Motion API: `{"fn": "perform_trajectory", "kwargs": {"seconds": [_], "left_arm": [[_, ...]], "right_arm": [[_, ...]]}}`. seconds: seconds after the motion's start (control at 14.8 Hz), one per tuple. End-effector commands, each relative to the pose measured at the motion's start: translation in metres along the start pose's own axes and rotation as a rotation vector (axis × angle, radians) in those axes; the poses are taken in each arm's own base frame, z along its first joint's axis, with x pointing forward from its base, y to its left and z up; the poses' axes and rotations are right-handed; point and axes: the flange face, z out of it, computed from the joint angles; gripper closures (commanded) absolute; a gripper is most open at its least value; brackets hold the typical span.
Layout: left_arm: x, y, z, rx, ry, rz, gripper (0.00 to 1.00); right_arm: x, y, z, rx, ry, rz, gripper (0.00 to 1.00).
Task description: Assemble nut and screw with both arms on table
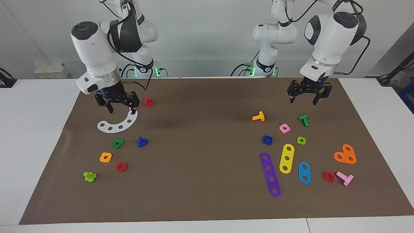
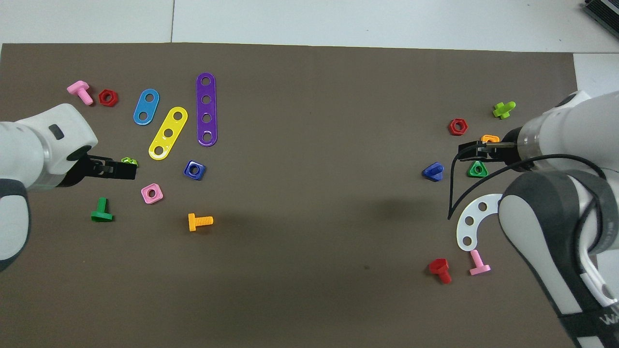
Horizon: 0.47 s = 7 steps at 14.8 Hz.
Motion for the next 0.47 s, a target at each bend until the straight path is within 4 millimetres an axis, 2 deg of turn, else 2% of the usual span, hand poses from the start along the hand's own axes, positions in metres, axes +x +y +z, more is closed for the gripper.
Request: {"fn": "perform_trajectory", "kwargs": {"seconds": [0.0,0.14,0.2,0.34,0.41], "left_arm": [[0.012,0.023,0.051,0.006,0.016,0.039,0.0],[0.021,0.033,0.086,0.008,0.024,0.073,0.0],[0.017,0.033,0.101,0.007,0.03,0.104,0.0],[0.003,0.027,0.128,0.016,0.061,0.274,0.0],[0.001,0.025,0.14,0.02,0.071,0.314,0.0]], "right_arm": [[0.003,0.001,0.044,0.011,0.008,-0.032,0.03],[0.01,-0.002,0.073,0.011,0.0,-0.033,0.05],[0.012,-0.003,0.087,0.013,0.005,-0.036,0.05],[0.016,-0.007,0.111,0.017,0.026,-0.071,0.05],[0.017,-0.009,0.12,0.02,0.038,-0.092,0.09]]}}
